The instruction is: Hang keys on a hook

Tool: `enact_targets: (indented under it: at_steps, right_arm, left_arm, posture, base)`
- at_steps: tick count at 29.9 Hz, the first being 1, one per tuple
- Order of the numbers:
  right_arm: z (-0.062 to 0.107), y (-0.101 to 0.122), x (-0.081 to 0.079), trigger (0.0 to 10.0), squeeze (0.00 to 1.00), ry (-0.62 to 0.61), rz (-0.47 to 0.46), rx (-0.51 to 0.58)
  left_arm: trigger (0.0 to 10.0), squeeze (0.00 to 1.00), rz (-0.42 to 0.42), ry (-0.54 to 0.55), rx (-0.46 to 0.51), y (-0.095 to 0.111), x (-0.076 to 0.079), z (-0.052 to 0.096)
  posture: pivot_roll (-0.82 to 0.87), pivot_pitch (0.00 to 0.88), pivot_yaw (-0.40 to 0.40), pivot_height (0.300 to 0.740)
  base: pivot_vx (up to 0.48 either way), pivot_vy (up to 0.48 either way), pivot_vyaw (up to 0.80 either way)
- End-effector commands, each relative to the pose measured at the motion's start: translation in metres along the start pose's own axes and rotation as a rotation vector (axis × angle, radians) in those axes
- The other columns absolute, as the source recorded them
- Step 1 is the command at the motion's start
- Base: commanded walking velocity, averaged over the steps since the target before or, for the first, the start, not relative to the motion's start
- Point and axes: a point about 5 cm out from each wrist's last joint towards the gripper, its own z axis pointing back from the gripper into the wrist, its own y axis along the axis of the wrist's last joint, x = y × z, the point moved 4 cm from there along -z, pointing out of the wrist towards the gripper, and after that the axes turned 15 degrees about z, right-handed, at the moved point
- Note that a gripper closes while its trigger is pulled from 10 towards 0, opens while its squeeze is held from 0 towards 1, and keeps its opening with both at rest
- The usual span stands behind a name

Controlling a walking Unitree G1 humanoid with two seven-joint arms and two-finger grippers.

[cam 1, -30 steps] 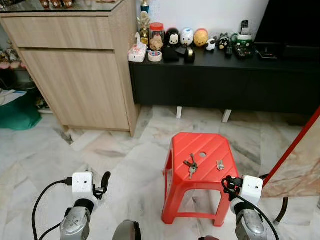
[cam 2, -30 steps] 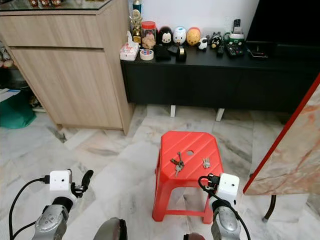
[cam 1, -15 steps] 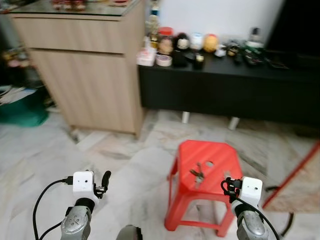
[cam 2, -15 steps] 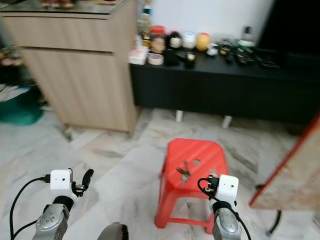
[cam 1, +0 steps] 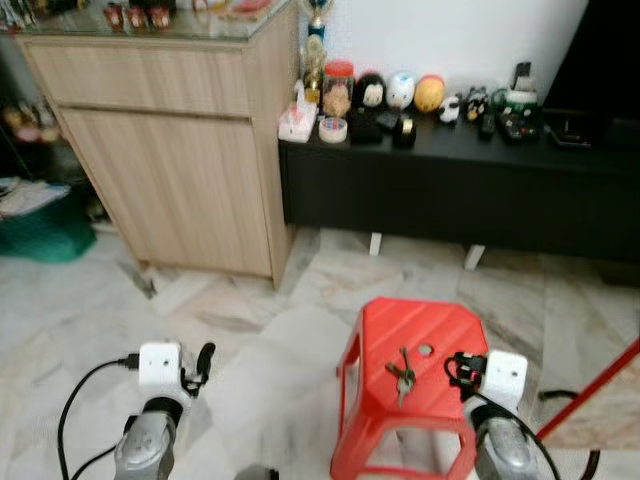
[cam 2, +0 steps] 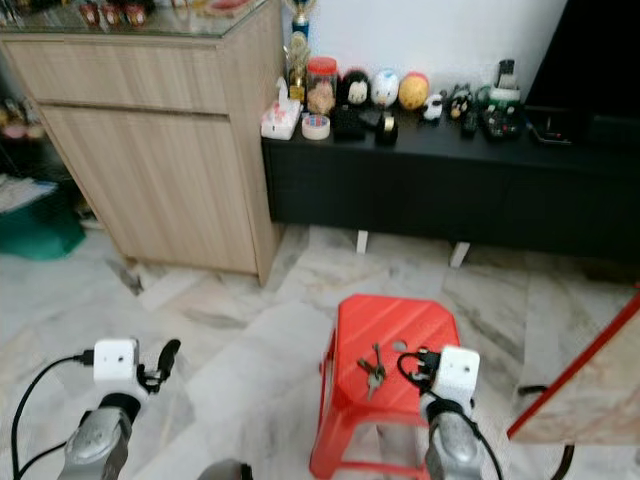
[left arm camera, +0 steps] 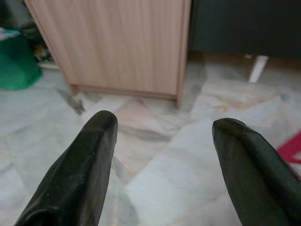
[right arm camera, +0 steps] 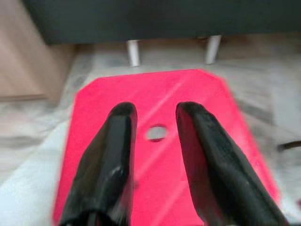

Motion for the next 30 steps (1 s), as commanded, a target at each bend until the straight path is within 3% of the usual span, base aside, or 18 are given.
enact_targets:
  at_steps: [1,30]
  right_arm:
    - [0.0005,-0.0027,0.0126,10.0,0.00,-0.028,0.012,-0.011]
    - [-0.0014,-0.0046,0.0098,10.0,0.00,0.005,0.029,-0.037]
  left_arm:
    - [10.0,0.00,0.014,-0.007,-0.015,-0.0051,0.0050,0.0007]
    - [10.0,0.00,0.015,-0.003,-0.027,-0.0090,0.0052,0.0017]
  posture:
    - [0.07,0.000,-0.006,0.645]
    - [0.07,0.000,-0.011,0.645]
  base:
    - [0.266,0.000,0.00]
    - [0.052,0.000,0.00]
